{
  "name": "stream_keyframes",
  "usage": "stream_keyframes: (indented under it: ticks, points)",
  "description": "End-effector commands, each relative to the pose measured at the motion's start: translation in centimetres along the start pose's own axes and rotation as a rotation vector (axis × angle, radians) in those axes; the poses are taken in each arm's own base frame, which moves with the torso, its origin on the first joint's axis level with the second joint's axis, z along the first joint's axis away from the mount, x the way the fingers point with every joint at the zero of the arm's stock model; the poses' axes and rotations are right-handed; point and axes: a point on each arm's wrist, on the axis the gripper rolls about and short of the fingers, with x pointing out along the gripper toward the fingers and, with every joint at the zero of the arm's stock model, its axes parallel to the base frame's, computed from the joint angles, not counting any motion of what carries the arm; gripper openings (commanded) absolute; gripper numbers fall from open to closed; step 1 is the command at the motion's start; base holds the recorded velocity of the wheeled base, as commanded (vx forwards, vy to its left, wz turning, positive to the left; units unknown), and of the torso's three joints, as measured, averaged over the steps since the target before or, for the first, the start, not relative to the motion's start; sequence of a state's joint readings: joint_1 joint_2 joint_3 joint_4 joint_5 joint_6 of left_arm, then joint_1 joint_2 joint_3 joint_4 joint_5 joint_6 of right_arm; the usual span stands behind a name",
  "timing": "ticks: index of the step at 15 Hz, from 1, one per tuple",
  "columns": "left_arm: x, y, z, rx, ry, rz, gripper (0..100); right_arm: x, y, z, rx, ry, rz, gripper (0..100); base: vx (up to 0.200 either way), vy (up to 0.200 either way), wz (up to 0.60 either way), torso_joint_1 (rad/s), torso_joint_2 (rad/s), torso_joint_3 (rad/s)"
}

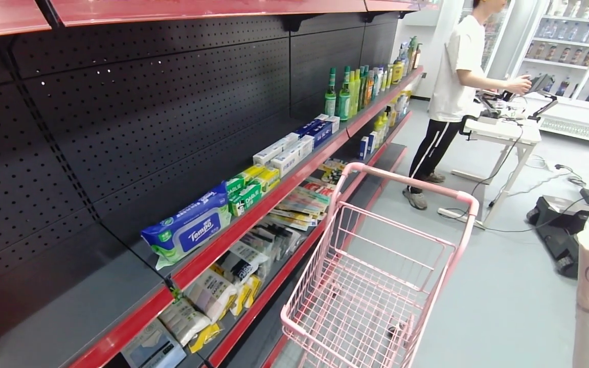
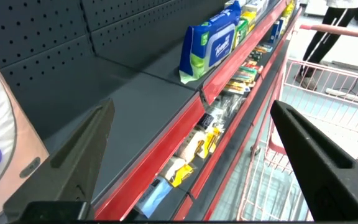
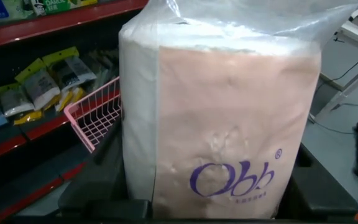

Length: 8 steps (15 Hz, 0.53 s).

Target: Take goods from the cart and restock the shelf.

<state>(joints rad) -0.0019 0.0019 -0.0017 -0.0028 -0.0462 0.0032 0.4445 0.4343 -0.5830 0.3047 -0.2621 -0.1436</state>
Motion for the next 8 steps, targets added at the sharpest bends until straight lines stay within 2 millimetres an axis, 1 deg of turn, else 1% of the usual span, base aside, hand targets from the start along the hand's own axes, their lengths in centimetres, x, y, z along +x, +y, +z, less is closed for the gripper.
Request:
stream_keyframes:
  ticks: [1,8]
  points:
    - [0.01,0.00,0.00,0.000,0.001,0.001,100,0.19,0.09,-0.25,-0.004,0.014,0.002,0,0.000,0.000,0.00,0.095,-0.20,-0.105]
    - [0.01,0.00,0.00,0.000,0.001,0.001,100,0.40,0.21,-0.68,-0.009,0.029,0.008,0,0.000,0.000,0.00,0.084,-0.17,-0.091]
